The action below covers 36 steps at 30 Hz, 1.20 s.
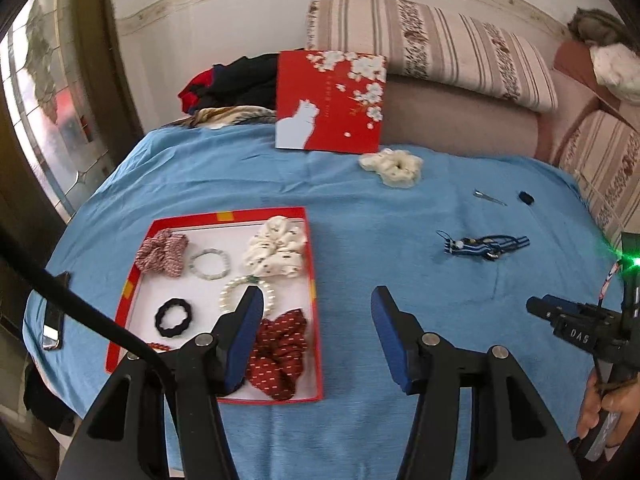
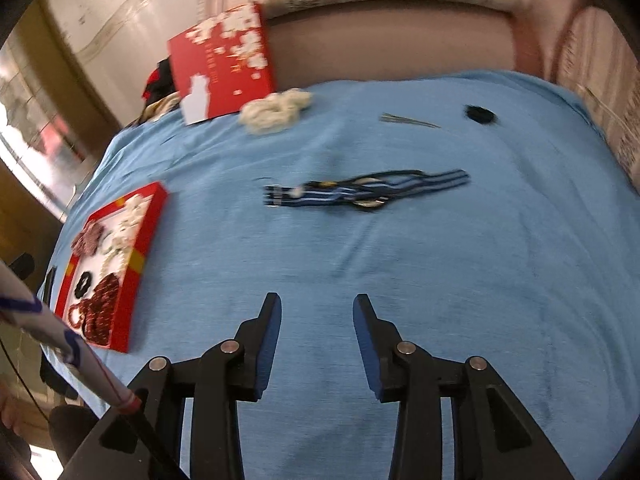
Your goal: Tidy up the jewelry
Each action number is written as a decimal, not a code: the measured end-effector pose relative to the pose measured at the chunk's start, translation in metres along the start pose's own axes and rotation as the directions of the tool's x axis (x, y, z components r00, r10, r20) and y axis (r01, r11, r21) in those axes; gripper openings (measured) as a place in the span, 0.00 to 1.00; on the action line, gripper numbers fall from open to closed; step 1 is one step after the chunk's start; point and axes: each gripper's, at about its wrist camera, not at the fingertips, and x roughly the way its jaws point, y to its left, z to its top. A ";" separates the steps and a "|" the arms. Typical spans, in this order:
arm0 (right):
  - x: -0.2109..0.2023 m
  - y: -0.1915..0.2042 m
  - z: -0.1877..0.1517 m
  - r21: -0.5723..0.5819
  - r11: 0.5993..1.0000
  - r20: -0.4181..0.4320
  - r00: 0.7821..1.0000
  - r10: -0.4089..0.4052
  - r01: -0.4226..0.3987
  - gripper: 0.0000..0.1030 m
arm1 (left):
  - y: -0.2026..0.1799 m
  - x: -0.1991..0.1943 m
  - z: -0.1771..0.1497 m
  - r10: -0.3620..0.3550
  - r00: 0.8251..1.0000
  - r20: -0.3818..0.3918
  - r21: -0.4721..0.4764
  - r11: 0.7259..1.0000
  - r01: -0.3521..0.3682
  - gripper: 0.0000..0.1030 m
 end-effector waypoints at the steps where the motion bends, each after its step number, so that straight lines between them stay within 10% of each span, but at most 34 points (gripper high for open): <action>1: 0.001 -0.007 0.000 0.013 1.000 -0.001 1.000 -0.004 0.004 0.39 | -0.004 0.001 0.000 0.000 1.000 -0.003 0.007 1.000 0.000 0.53; 20: 0.046 -0.087 0.062 0.129 0.989 0.029 0.996 -0.082 0.077 0.39 | -0.035 0.096 -0.010 -0.055 0.985 -0.163 0.001 0.998 0.056 0.53; 36: 0.150 0.012 0.108 -0.217 0.962 -0.067 0.981 -0.185 0.167 0.34 | -0.008 0.125 -0.022 -0.066 0.973 -0.220 -0.091 0.995 0.047 0.53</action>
